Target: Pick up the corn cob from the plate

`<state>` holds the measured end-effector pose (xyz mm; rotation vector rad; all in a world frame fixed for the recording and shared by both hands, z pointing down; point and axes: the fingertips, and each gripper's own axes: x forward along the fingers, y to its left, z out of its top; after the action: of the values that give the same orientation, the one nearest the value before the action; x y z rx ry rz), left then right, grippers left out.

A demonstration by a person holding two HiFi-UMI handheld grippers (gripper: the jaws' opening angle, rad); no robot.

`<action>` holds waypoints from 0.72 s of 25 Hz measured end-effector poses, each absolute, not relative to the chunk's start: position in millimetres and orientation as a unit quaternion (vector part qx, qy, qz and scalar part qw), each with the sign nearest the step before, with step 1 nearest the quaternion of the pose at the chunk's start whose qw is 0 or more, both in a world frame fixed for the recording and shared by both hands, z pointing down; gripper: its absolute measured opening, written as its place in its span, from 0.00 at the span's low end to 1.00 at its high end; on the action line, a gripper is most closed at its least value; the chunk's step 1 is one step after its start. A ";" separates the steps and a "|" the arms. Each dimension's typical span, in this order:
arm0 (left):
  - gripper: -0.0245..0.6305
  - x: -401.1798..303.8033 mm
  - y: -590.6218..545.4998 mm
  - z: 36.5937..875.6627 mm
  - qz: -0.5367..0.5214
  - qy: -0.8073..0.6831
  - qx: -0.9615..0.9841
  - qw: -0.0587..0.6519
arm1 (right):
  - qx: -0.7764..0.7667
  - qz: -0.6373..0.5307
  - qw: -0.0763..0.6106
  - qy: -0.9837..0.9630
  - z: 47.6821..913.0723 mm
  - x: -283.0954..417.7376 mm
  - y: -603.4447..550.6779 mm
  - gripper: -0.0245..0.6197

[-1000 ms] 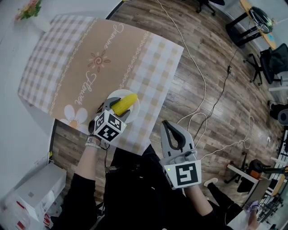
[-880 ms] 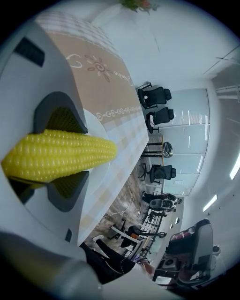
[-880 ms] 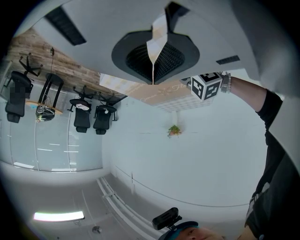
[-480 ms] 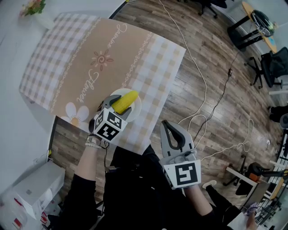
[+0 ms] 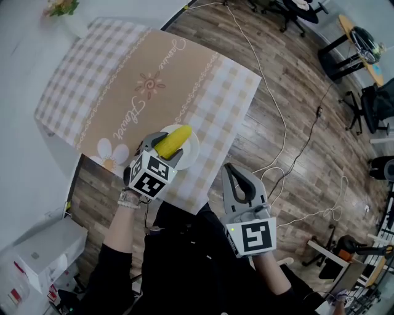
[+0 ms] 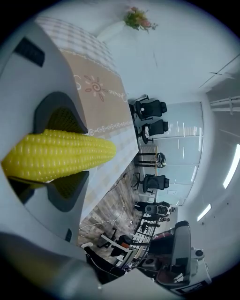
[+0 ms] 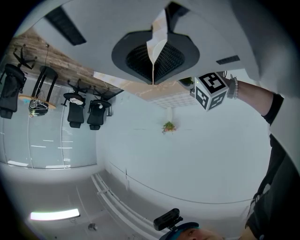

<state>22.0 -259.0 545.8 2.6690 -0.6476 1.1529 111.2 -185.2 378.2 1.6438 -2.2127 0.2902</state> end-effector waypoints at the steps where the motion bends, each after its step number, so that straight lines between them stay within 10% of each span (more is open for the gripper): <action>1: 0.43 20.6 -258.7 542.1 0.383 -0.221 0.893 0.083 | 0.582 0.101 0.183 -0.786 376.8 110.7 -186.4 0.11; 18: 0.43 -12.2 -244.5 474.6 0.347 -0.276 0.892 0.087 | 0.558 0.056 0.161 -0.812 350.0 92.5 -208.2 0.11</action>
<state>-12.2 -244.5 474.6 2.6578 -0.8219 1.0350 92.5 -208.2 350.0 1.5938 -2.3183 0.1588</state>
